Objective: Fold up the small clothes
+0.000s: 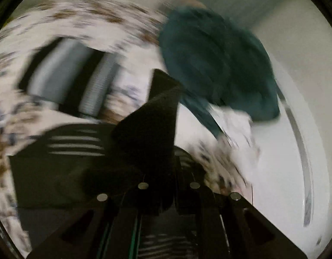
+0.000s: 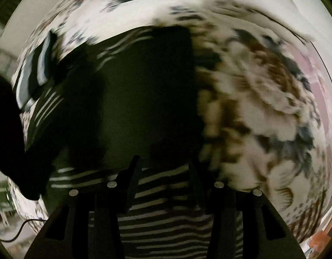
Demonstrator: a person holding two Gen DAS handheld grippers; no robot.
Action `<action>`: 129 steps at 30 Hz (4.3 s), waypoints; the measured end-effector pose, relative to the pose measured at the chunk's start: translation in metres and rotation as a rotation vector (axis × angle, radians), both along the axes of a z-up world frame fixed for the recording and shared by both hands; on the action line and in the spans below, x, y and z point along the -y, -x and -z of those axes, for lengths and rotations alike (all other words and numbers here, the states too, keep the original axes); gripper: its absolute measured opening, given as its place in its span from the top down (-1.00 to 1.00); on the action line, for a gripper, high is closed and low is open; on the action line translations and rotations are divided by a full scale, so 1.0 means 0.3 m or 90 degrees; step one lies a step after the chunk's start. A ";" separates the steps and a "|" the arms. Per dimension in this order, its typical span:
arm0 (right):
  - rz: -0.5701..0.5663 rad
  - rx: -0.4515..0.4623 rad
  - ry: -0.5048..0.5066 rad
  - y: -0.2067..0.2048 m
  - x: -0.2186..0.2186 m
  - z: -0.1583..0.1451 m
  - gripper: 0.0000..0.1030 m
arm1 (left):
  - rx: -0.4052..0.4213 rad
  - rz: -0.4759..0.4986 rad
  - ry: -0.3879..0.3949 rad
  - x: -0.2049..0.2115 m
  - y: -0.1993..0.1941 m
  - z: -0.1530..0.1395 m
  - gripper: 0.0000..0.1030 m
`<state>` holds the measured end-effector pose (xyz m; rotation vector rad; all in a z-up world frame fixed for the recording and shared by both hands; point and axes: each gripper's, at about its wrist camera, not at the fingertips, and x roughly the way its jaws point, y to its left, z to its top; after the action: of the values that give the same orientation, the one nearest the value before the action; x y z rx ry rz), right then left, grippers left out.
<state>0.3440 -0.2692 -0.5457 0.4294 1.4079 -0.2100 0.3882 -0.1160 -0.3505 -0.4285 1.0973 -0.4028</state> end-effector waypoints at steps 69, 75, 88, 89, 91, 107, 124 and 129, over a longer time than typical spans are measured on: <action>-0.614 0.000 0.028 -0.730 -0.977 0.145 0.97 | -0.246 -0.293 -0.368 -0.729 0.332 0.645 -0.54; -0.464 0.098 0.102 -0.796 -0.853 0.055 1.00 | -0.256 -0.290 -0.378 -0.712 0.335 0.670 -0.54; -0.460 -0.067 -0.129 -0.811 -0.829 0.176 -0.03 | -0.257 -0.266 -0.410 -0.667 0.240 0.676 -0.54; -0.477 -0.068 -0.116 -0.798 -0.840 0.193 -0.01 | -0.256 -0.263 -0.414 -0.661 0.231 0.678 -0.54; -0.519 -0.019 -0.048 -0.761 -0.881 0.179 0.81 | -0.251 -0.257 -0.423 -0.649 0.220 0.680 -0.54; -0.264 0.008 -0.118 -0.590 -0.479 -0.013 0.54 | -0.215 -0.267 -0.411 -0.632 0.244 0.562 -0.54; 0.209 -0.055 -0.103 -0.325 0.408 0.090 0.24 | -0.216 -0.180 -0.465 -0.440 0.136 0.578 -0.54; 0.140 -0.079 -0.075 -0.384 0.390 0.124 0.20 | -0.215 -0.168 -0.489 -0.432 0.131 0.584 -0.54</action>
<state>0.4592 -0.3861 -0.5829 0.6802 1.4988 -0.3381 0.3489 0.0136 -0.5258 0.0521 1.4038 0.3432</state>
